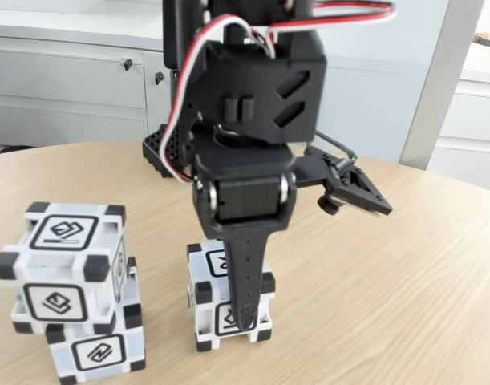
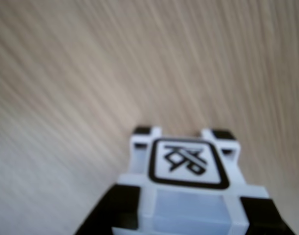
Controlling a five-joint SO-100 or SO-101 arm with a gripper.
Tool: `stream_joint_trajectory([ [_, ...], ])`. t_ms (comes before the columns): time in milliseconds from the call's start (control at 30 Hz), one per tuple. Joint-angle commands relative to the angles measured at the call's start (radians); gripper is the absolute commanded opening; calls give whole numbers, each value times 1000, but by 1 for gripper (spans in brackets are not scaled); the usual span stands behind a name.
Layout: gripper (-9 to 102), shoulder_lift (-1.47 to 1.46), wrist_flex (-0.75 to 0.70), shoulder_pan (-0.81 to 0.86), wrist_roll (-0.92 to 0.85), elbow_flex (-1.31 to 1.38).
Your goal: Stack cubes from left to right.
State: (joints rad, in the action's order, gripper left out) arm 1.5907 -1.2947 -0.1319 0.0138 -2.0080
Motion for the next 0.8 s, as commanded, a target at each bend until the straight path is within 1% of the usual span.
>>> stream_joint_trajectory([
  [0, 0, 95, -3, 9, 3, 18],
  [300, 0, 414, -5, 8, -29, 18],
  [467, 0, 491, -6, 14, -98, 18],
  [767, 0, 603, -6, 14, -140, 20],
])
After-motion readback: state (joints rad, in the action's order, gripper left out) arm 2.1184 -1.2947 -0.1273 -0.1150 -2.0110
